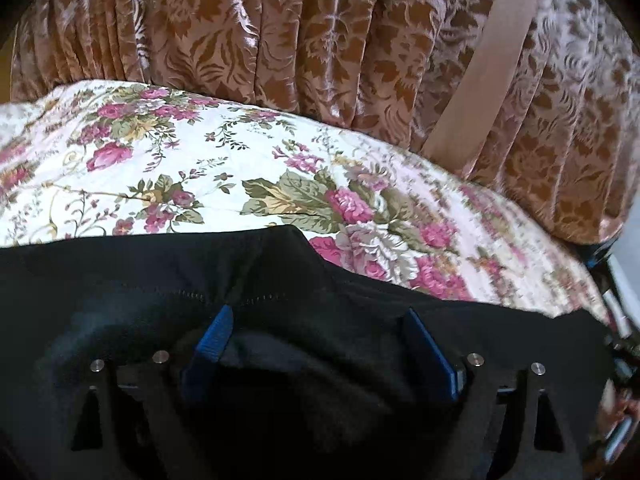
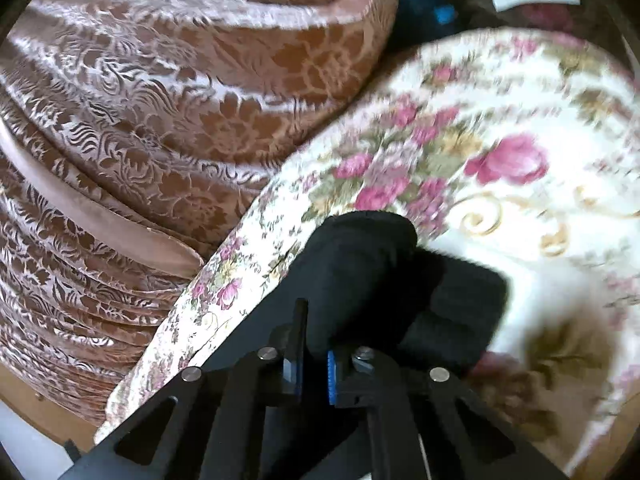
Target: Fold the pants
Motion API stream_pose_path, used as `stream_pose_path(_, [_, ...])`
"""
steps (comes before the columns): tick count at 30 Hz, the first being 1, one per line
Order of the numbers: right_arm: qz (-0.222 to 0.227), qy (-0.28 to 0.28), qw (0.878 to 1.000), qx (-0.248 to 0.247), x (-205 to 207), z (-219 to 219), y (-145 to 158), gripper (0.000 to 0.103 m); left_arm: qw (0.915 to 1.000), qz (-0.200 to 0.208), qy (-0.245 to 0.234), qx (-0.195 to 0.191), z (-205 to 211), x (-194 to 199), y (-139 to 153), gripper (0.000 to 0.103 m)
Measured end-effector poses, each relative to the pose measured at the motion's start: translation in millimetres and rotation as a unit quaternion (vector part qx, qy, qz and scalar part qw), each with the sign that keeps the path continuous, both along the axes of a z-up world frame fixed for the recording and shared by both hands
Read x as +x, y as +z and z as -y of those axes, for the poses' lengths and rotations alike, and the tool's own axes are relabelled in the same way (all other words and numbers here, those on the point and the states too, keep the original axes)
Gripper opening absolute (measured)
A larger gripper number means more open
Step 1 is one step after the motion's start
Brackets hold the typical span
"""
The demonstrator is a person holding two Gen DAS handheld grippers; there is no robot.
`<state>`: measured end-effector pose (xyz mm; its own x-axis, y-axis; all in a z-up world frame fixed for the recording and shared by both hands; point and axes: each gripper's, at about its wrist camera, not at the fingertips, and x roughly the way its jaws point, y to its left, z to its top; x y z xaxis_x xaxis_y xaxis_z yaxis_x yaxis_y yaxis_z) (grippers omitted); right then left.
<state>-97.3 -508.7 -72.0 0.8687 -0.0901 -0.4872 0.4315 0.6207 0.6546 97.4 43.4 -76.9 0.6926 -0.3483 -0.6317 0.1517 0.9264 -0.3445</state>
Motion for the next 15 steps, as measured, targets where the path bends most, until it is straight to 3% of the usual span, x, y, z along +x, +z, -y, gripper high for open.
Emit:
stream_pose_path(4, [-0.016, -0.021, 1.0, 0.013, -22, 4, -11, 0.007, 0.9986, 0.008, -0.001, -0.052, -13, -5, 0, 0.088])
stream_pose_path(6, [-0.045, -0.014, 0.998, 0.033, -21, 8, -28, 0.008, 0.9986, 0.005, -0.001, -0.053, -12, -4, 1, 0.088])
stream_pose_path(10, [-0.012, -0.028, 0.996, 0.088, -30, 15, -37, 0.011, 0.999, 0.002, 0.003, -0.044, -10, -4, 3, 0.088])
stream_pose_path(12, [-0.034, -0.034, 0.997, 0.057, -29, 11, -28, 0.014, 0.9987, 0.001, 0.011, -0.05, -14, -6, 6, 0.087])
stream_pose_path(15, [-0.062, -0.076, 0.994, -0.045, -36, -4, -1, 0.023, 0.9969, 0.005, 0.043, -0.065, -27, -11, 12, 0.087])
